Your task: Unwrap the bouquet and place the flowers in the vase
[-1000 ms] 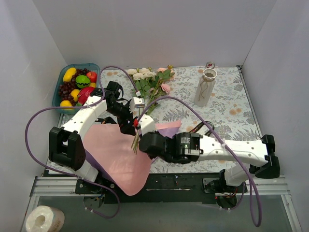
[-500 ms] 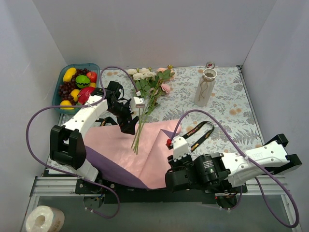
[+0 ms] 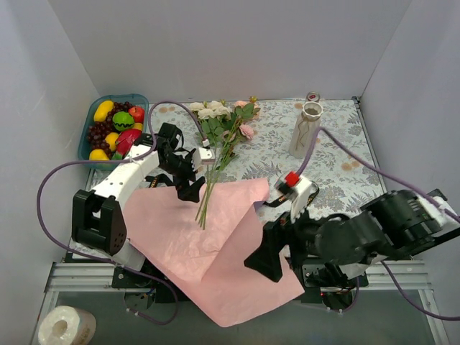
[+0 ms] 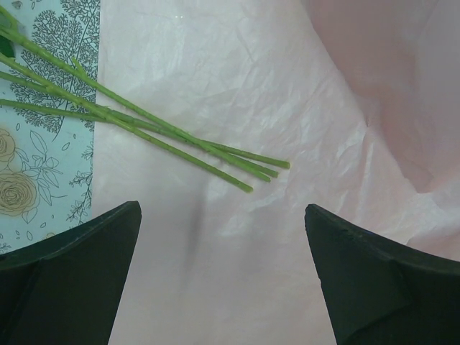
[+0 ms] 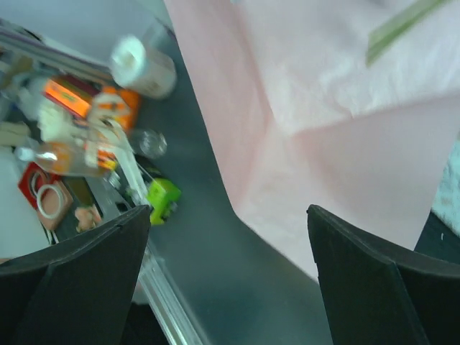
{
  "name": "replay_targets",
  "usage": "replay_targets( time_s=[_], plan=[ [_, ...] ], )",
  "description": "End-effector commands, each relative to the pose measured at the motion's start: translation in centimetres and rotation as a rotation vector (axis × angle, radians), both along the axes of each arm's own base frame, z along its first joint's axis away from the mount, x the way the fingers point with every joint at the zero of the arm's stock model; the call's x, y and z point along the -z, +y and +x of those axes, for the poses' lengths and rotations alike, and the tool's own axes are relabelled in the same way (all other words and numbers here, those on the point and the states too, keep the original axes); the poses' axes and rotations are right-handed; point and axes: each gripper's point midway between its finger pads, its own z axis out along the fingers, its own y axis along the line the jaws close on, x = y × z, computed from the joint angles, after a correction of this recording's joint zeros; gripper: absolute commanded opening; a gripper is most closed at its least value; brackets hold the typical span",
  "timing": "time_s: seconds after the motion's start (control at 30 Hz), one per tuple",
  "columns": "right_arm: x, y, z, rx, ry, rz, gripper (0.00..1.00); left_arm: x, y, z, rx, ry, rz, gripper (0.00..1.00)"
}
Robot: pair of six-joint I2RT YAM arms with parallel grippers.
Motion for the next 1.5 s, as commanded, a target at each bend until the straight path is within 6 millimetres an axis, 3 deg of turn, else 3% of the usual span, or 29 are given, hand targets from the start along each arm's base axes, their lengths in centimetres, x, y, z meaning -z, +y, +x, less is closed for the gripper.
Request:
replay_targets(
  time_s=[0.0,0.03,0.07,0.1,0.13,0.17,0.2,0.23,0.3,0.33,0.37,0.4,0.47,0.5,0.53,0.57,0.63,0.67,0.73,0.77,0.9,1.2,1.47],
  plan=[
    [-7.3,0.2,4.9,0.072,-0.258,0.141,0.98,-1.9,-0.3,-0.2,0.053,-0.109,-0.045,0.98],
    [-7.6,0.6,6.4,0.095,-0.314,0.118,0.98,-2.1,-0.3,0.0,0.054,-0.128,-0.045,0.98],
    [-6.9,0.9,10.3,0.14,-0.371,0.041,0.98,-2.0,-0.1,0.1,0.05,-0.137,-0.032,0.98],
    [-7.3,2.4,12.2,0.165,-0.39,0.065,0.98,-2.1,0.0,0.2,0.042,-0.142,-0.026,0.98],
    [-4.7,3.6,13.8,0.172,-0.406,-0.009,0.98,-2.1,0.1,0.8,0.023,-0.162,-0.018,0.98],
    [-3.4,4.0,16.4,0.176,-0.405,-0.041,0.98,-2.4,0.3,0.9,0.006,-0.18,-0.016,0.98],
    [-3.0,5.7,18.0,0.19,-0.393,-0.009,0.98,-2.2,0.6,1.0,-0.031,-0.173,0.0,0.98],
    [0.2,6.3,19.6,0.194,-0.369,-0.077,0.98,-2.4,0.7,1.8,-0.07,-0.203,-0.003,0.98],
    [3.6,6.7,24.0,0.226,-0.322,-0.127,0.98,-2.7,1.6,2.9,-0.155,-0.242,0.021,0.98],
    [4.3,7.3,25.6,0.25,-0.319,-0.113,0.98,-3.1,2.0,4.1,-0.242,-0.25,0.007,0.98],
    [6.2,6.6,27.9,0.283,-0.284,-0.134,0.98,-3.4,2.6,4.9,-0.294,-0.26,0.004,0.98],
    [7.6,7.3,29.1,0.277,-0.271,-0.147,0.97,-3.7,3.0,5.6,-0.35,-0.254,-0.01,0.98],
    [7.6,8.8,31.2,0.276,-0.266,-0.093,0.9,-4.7,5.0,7.8,-0.511,-0.25,-0.047,0.98],
    [9.1,9.9,32.3,0.272,-0.25,-0.112,0.85,-4.5,6.3,8.6,-0.577,-0.23,-0.045,0.98],
    [9.6,10.6,32.9,0.273,-0.244,-0.116,0.72,-4.5,6.9,9.0,-0.619,-0.216,-0.044,0.98],
    [10.9,11.8,33.9,0.276,-0.231,-0.14,0.68,-4.7,7.4,9.5,-0.641,-0.213,-0.044,0.98],
    [11.9,12.9,35.0,0.275,-0.224,-0.149,0.64,-4.3,8.5,9.8,-0.68,-0.184,-0.043,0.98],
    [13.6,13.8,35.8,0.279,-0.217,-0.172,0.63,-4.0,8.7,9.7,-0.696,-0.172,-0.042,0.98],
    [14.4,14.5,36.9,0.295,-0.207,-0.17,0.59,-3.9,9.0,9.7,-0.713,-0.176,-0.044,0.98],
    [15.9,15.2,37.3,0.293,-0.182,-0.175,0.58,-3.4,9.0,9.3,-0.709,-0.167,-0.039,0.98],
    [18.8,15.8,39.1,0.342,-0.122,-0.187,0.53,-3.2,9.3,8.9,-0.713,-0.189,-0.035,0.98],
    [23.0,16.6,42.7,0.394,-0.03,-0.162,0.54,-4.2,9.6,8.7,-0.722,-0.263,-0.047,0.98],
    [25.8,16.2,44.0,0.413,0.04,-0.179,0.53,-2.8,10.0,8.1,-0.703,-0.248,-0.008,0.98]
  ],
)
